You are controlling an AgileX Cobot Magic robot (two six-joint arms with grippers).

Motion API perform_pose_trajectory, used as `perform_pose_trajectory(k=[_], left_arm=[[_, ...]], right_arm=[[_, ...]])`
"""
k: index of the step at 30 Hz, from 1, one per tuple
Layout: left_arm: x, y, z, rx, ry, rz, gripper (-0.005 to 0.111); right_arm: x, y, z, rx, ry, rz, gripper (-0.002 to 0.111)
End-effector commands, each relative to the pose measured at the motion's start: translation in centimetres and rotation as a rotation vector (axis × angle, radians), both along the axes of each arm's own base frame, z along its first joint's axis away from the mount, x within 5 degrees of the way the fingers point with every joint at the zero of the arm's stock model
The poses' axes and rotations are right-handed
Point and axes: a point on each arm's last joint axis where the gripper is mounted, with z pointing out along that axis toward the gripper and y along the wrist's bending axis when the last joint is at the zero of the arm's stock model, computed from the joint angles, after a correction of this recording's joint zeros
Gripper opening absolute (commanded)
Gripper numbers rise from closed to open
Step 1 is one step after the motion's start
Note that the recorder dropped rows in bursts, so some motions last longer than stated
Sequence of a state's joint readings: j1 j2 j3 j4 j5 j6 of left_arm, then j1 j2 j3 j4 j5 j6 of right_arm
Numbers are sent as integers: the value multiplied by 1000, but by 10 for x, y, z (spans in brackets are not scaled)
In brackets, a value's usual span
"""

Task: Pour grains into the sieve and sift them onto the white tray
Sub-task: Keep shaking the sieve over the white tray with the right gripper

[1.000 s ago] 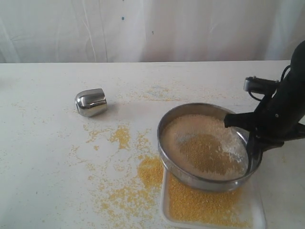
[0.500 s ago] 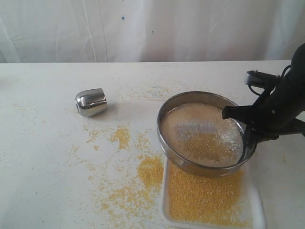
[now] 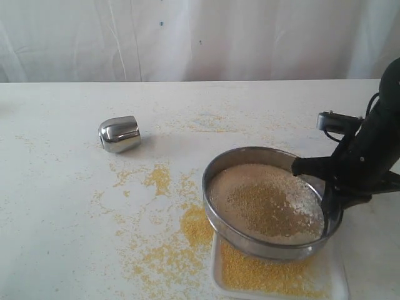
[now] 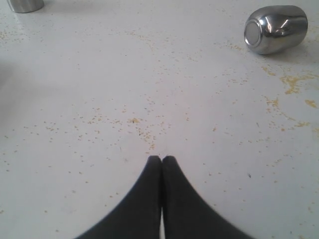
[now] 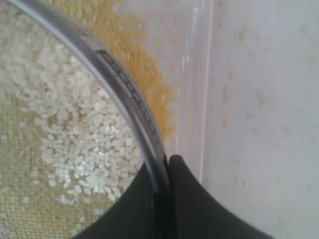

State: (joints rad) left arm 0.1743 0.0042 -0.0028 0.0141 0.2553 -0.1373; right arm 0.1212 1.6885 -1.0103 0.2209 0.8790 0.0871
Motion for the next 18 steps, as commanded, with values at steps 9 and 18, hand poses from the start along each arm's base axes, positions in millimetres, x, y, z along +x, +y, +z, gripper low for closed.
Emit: perform_pose_trajectory(k=[9, 18], left_arm=[[0, 0, -1, -5, -3, 1, 0], [0, 0, -1, -5, -3, 1, 0]], right_arm=[[6, 0, 12, 14, -84, -21, 0], [3, 0, 8, 12, -69, -21, 0]])
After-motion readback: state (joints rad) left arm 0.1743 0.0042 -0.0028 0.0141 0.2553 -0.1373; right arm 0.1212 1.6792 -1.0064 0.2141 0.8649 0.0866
